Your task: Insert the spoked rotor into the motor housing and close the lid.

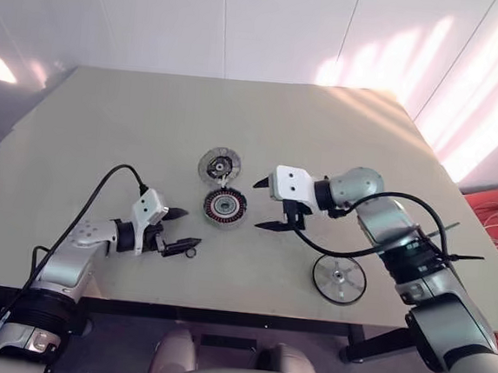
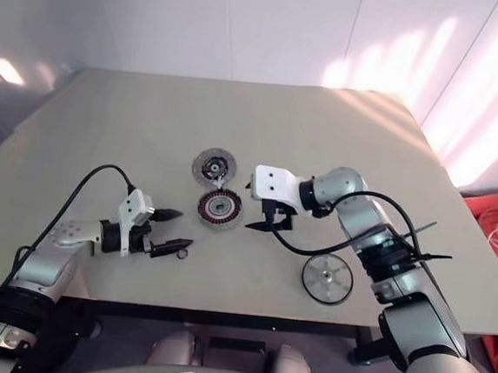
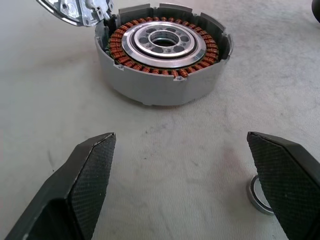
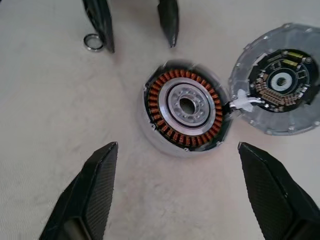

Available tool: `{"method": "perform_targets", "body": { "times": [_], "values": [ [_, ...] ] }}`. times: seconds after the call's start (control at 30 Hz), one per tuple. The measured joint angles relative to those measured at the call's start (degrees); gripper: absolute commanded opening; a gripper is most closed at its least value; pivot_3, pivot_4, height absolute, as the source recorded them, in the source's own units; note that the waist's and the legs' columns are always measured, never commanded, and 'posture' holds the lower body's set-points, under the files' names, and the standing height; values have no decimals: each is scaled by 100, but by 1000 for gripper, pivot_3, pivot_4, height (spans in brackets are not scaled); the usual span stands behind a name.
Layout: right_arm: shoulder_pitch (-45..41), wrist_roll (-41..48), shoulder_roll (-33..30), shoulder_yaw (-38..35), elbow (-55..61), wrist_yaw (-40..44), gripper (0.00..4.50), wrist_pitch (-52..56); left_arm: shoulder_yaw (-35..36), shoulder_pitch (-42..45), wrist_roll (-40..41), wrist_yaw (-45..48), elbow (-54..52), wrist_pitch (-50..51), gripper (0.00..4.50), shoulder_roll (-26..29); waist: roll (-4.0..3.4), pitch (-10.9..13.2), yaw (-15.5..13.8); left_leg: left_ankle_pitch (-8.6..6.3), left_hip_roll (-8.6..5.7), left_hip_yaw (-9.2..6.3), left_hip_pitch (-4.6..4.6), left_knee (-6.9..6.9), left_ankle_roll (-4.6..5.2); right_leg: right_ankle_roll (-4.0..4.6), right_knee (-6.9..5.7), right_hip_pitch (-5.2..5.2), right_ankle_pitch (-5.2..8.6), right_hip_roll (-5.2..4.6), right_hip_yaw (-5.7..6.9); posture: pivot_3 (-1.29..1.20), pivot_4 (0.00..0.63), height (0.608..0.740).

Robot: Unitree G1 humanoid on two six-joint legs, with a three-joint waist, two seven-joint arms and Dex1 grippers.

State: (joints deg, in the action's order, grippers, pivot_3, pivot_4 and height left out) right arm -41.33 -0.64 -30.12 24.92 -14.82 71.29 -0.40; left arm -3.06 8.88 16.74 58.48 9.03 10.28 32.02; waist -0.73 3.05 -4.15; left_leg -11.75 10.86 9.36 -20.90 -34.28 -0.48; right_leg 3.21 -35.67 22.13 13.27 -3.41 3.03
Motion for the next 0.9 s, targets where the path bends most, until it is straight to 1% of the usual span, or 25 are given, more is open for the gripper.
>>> {"method": "perform_targets", "body": {
  "times": [0.13, 0.27, 0.43, 0.7, 0.9],
  "values": [
    [-542, -339, 236, 332, -807, 287, 2228, -778, 41, 13, 1, -21, -2, -5, 4500, 0, 0, 0, 11, 0, 2, 0, -4, -1, 0, 5, -4, 5, 2, 0, 1, 0, 0, 740],
    [-977, -674, 433, 577, -1521, 523, 2228, -1493, 69, 7, -1, -32, 1, -9, 4500, 0, 1, 0, 12, 0, 2, 0, -8, -2, 0, 5, -4, 7, 2, 0, 1, 0, 0, 740],
    [-1442, -907, 739, 706, -2059, 697, 2228, -2122, 71, 7, -2, -74, 2, -20, 4500, -2, 3, 0, 16, 0, 5, 0, -8, -2, 0, 7, -5, 8, 2, 1, 2, 0, 0, 740],
    [-1507, -1265, 1122, 949, -2697, 785, 2228, -2663, 73, -48, -1, -190, -27, -30, 4500, -16, 6, 0, 20, 0, 7, 0, -10, -3, 0, 10, -8, 11, 2, 2, 2, 0, 0, 740],
    [-1505, -1443, 1262, 1005, -3004, 748, 2228, -2845, 76, -139, 12, -308, -385, 155, 4500, -15, 6, 1, 19, 0, 8, 0, -10, -3, 0, 11, -8, 10, 2, 1, 2, 0, 0, 740]
  ]
}}
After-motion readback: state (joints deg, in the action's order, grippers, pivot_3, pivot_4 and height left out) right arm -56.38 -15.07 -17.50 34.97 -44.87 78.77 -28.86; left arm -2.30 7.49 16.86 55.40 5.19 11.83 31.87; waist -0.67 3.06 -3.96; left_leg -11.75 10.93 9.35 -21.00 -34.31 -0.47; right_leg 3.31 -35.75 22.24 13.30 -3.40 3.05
